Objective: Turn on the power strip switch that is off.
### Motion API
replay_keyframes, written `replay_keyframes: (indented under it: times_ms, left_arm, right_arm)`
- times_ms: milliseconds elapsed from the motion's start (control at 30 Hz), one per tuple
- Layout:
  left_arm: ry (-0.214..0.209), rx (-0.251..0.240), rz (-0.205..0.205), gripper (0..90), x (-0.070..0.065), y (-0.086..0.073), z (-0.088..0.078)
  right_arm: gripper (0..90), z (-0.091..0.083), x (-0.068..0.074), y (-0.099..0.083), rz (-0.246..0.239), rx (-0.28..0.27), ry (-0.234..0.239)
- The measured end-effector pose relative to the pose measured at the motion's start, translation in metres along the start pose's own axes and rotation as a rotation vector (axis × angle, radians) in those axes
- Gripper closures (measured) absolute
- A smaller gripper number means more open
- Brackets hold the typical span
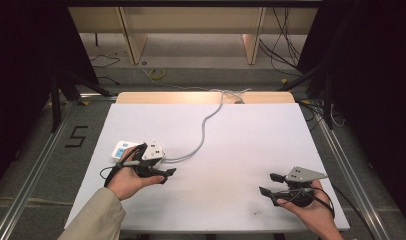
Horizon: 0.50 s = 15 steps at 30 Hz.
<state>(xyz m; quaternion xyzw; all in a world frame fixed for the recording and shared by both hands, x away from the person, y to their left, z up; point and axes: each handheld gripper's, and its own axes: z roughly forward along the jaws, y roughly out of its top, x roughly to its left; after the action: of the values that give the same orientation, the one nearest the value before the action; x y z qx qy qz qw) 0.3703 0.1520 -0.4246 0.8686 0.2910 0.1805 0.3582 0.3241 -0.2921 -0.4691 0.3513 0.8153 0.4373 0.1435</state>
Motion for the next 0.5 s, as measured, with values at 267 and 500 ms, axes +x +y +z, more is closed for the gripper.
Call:
replay_keyframes:
  times_ms: [267,500]
  left_arm:
    - [-0.001,-0.01,0.003,31.7,-0.005,-0.016,0.0]
    - [0.005,-0.02,-0.006,31.3,-0.009,-0.03,-0.004]
  right_arm:
    - [34.4,-0.001,0.0,-0.001,0.002,-0.002,-0.004]
    - [34.2,-0.003,-0.001,-0.003,0.001,0.0,-0.008]
